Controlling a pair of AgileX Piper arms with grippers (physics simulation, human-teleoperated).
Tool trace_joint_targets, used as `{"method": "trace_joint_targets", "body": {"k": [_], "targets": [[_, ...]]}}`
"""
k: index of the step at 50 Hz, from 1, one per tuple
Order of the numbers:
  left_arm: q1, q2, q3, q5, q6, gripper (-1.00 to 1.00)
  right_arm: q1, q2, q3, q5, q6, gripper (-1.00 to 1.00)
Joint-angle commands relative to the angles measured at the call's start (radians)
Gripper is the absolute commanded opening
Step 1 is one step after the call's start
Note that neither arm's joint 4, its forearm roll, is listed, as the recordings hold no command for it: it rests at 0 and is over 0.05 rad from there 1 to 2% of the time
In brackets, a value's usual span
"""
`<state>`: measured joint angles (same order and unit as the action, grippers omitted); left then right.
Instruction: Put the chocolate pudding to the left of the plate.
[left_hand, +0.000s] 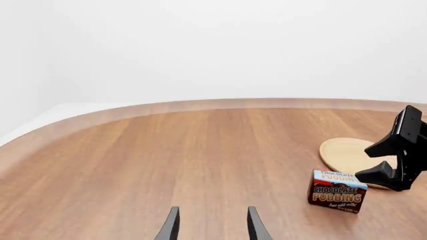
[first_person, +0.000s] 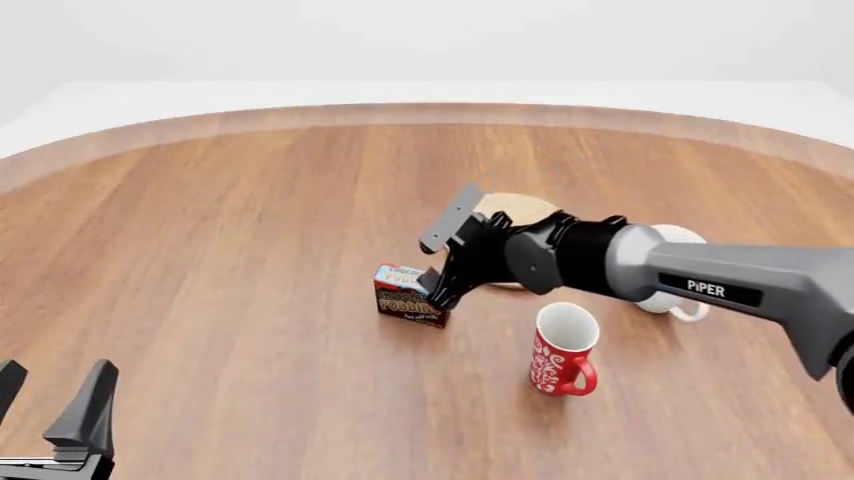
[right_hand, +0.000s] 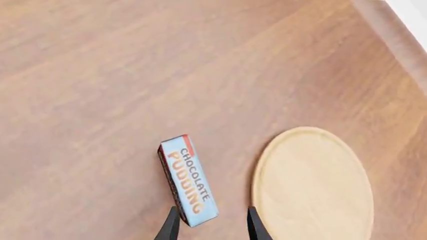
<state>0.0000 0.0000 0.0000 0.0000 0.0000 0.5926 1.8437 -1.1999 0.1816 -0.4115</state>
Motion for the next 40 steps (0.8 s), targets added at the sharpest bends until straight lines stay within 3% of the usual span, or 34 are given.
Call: {"method": "trace_joint_targets", "body": {"k": [1,40], "targets": [[0.000,0.000,0.000,0.000,0.000,1.00,0.008,0.015,-0.006,-0.003,0.004,1.00],[0.000,0.000,0.000,0.000,0.000,1.00,0.019,0.088,0.012,-0.059,0.039,1.00]]}}
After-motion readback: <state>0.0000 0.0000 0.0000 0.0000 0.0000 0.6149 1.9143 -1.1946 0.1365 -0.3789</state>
